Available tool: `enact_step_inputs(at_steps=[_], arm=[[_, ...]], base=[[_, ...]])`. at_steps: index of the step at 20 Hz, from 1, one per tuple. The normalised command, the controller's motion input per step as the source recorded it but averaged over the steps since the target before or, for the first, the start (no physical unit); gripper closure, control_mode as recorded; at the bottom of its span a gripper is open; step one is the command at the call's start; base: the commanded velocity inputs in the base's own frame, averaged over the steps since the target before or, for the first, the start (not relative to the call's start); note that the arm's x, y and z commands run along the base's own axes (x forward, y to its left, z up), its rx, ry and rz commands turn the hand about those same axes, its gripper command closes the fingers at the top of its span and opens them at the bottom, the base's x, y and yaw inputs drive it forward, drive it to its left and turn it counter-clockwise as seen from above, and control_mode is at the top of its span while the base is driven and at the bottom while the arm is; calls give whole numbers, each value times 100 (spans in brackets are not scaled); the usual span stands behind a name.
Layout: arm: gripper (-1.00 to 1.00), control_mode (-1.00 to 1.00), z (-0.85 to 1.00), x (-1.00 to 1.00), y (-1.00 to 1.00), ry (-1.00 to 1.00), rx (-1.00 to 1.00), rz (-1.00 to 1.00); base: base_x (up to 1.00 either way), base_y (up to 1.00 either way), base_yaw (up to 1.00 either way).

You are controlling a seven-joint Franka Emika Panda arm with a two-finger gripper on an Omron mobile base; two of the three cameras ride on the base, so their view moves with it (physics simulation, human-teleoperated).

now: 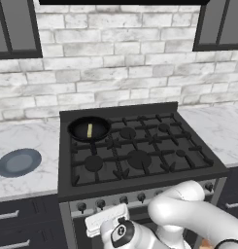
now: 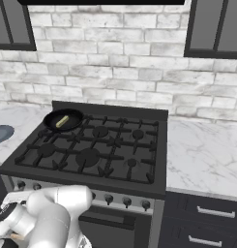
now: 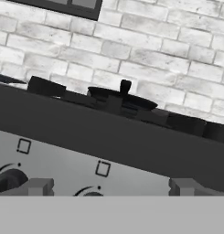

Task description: Pick up the butter stick and place it in the pan. Then turn on the burner for the pan.

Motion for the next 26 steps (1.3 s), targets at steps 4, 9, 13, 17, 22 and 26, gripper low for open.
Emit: enact_step_inputs(at_steps=[4, 9, 13, 17, 22, 26], arm=[[-100, -100, -30, 13, -23, -3, 14, 1], [-100, -100, -20, 18, -7, -5, 10, 0], [-100, -100, -17, 26, 0, -3, 8, 0], [-100, -100, -23, 24, -1, -2, 10, 0], [-100, -100, -27, 14, -6, -1, 11, 0], [-100, -100, -24, 18, -9, -1, 12, 0]], base=[[0, 0, 0], [0, 0, 0], [0, 0, 0], [0, 0, 0], [0, 0, 0], [0, 0, 0]])
